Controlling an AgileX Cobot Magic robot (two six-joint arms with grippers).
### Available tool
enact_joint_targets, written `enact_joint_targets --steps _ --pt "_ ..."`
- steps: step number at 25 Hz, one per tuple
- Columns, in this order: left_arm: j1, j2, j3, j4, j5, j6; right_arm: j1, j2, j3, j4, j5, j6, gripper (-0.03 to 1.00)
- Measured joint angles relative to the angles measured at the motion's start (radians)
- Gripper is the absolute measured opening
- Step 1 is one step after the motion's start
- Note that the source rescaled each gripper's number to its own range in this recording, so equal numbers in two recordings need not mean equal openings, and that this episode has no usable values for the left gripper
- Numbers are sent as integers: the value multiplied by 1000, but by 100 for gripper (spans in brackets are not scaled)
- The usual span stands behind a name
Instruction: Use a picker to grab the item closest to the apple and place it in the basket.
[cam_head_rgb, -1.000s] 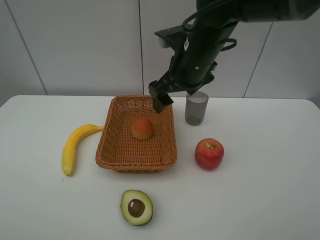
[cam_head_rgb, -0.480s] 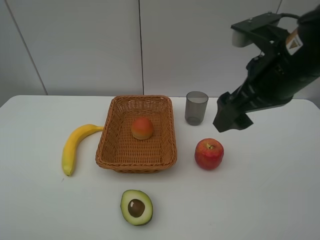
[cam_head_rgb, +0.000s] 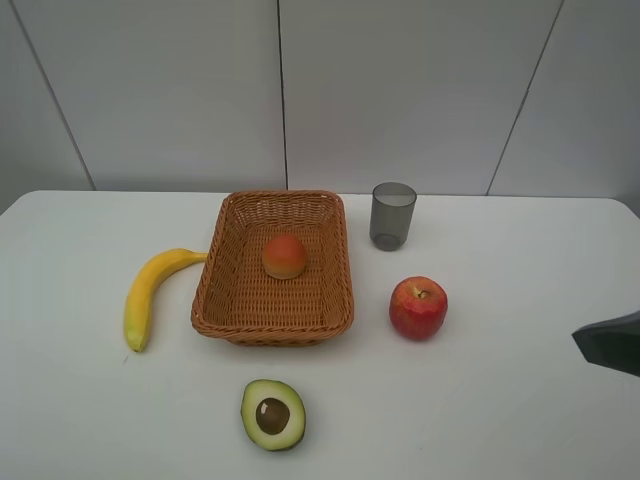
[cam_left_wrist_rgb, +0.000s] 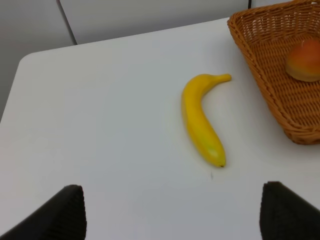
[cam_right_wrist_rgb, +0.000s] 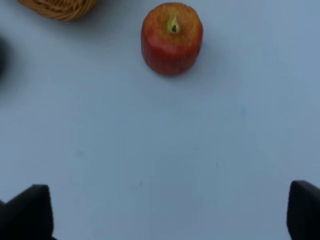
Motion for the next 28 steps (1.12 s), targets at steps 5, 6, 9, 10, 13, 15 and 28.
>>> enact_joint_targets --steps 5,6,9,10,13,15,28 --pt "0 0 0 0 0 0 0 -226 63 43 13 15 100" --pt "0 0 0 0 0 0 0 -271 78 53 10 17 100" --pt "0 0 0 0 0 0 0 -352 125 81 -8 17 100" --pt "0 0 0 0 0 0 0 -375 138 88 -12 17 100" --pt "0 0 0 0 0 0 0 -416 152 98 -12 8 100" --pt "0 0 0 0 0 0 0 -432 161 98 -8 1 100" --pt "0 0 0 0 0 0 -4 -504 170 112 12 -25 100"
